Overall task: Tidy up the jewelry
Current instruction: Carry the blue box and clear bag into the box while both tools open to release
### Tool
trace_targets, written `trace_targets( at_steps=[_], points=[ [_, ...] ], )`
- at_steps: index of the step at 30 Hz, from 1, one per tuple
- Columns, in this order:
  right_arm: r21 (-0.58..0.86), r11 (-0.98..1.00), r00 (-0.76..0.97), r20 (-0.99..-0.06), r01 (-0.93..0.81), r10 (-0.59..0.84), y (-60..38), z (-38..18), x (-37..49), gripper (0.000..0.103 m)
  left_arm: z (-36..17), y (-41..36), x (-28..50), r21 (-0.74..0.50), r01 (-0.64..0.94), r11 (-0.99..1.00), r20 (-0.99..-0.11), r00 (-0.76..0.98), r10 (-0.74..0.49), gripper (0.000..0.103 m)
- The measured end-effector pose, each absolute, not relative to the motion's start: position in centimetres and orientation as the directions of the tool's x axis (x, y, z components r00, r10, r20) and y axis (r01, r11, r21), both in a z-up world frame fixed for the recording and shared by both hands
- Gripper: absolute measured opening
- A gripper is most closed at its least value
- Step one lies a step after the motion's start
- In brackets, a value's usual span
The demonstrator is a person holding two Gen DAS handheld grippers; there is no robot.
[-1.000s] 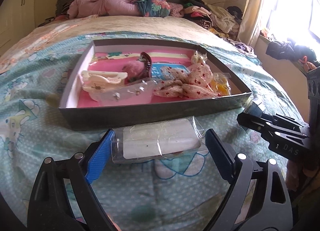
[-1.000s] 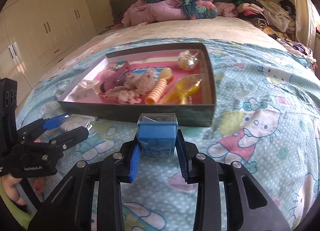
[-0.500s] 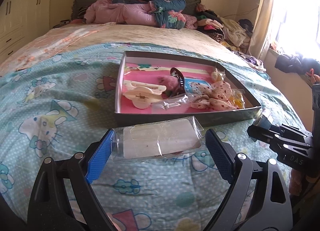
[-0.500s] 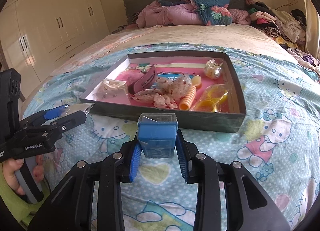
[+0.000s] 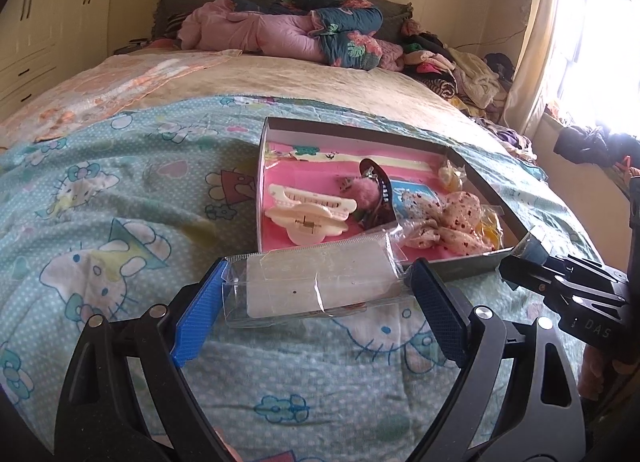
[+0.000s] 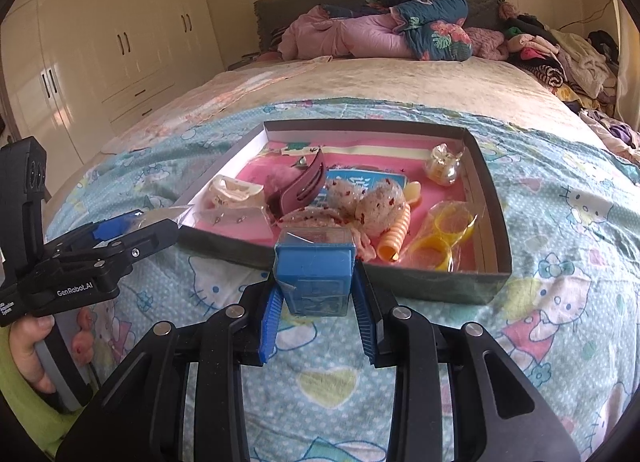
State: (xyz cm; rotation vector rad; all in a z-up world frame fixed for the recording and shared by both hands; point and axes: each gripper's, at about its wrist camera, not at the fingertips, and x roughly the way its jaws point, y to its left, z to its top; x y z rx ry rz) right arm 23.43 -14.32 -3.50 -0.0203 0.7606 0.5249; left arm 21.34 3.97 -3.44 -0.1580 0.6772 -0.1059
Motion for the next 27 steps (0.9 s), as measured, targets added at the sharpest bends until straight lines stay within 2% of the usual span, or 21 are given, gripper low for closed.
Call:
trace_targets(
  at_steps=[27],
  points=[
    [0.122, 0.919, 0.658, -0.663, -0.375, 0.357, -15.6, -3.0, 30.9, 0.031, -2.8, 2.2, 28.0, -0.166, 0.071, 0.984, -0.6, 0.784, -0.158, 0.082]
  ],
)
